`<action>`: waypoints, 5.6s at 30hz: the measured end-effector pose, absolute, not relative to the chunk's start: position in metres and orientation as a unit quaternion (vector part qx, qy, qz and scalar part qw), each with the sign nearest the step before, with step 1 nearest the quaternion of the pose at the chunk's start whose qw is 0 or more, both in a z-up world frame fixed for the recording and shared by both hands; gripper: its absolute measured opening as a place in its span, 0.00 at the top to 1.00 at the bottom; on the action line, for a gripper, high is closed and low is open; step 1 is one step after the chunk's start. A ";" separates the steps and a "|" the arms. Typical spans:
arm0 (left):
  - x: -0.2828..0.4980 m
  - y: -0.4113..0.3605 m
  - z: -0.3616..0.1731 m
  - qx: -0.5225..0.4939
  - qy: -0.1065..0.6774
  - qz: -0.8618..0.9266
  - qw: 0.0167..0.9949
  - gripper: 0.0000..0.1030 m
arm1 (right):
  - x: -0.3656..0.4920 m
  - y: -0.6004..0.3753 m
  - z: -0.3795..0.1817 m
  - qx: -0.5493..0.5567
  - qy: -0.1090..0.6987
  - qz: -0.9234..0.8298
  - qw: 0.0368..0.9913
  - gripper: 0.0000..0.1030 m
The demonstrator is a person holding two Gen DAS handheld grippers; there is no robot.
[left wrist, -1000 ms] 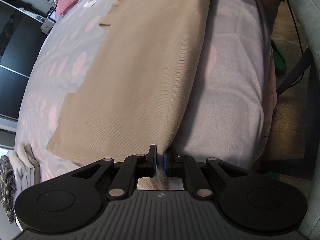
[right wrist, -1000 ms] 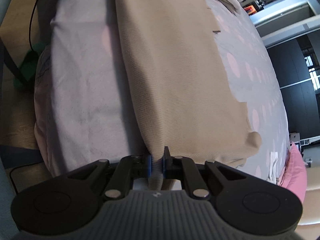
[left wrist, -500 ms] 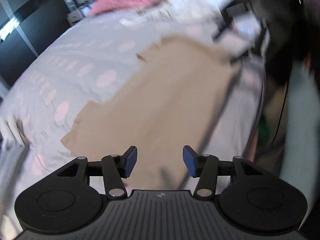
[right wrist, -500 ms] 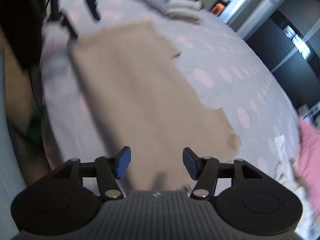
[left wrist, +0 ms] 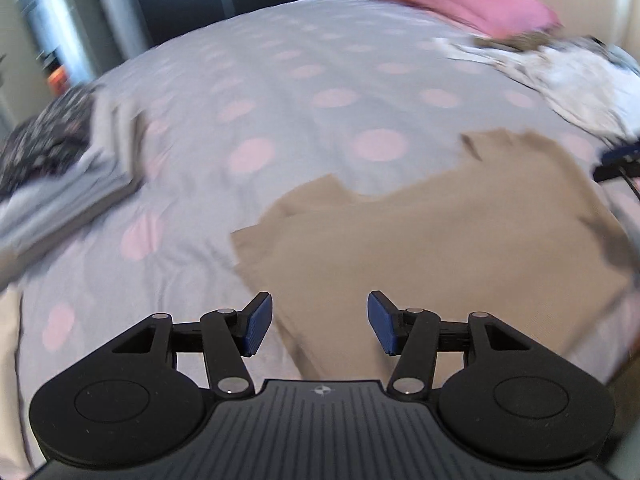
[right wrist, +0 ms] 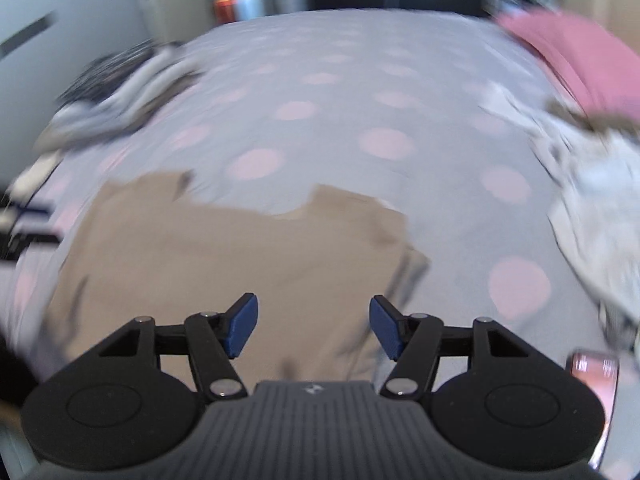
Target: Fold clothes
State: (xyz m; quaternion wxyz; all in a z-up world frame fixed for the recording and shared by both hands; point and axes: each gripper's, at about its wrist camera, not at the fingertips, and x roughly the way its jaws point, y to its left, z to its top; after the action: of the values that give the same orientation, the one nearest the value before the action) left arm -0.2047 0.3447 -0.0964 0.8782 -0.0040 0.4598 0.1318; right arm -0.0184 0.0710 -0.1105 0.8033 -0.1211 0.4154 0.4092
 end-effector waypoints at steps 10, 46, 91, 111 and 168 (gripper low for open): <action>-0.208 0.388 -0.116 -0.104 0.464 0.202 0.856 0.50 | 0.020 0.056 -0.144 -0.043 0.476 0.330 0.814 0.37; -0.214 0.402 -0.115 -0.130 0.447 0.207 0.860 0.50 | 0.031 0.087 -0.095 0.058 0.560 0.394 0.726 0.86; -0.250 0.443 -0.101 -0.149 0.448 0.265 0.841 0.51 | -0.114 0.363 -0.107 -0.047 0.575 0.446 0.684 0.69; -0.287 0.401 -0.065 -0.195 0.391 0.158 0.885 0.53 | -0.171 0.184 -0.098 -0.162 0.395 0.493 0.758 0.65; -0.287 0.345 -0.152 -0.230 0.542 0.106 0.802 0.98 | -0.241 0.141 -0.184 -0.409 0.257 0.462 0.743 0.92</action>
State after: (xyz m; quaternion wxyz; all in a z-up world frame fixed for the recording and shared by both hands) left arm -0.2872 0.3447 -0.1519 0.8016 -0.2297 0.5418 0.1060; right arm -0.2415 0.1415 -0.1841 0.7433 -0.4093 0.2572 0.4624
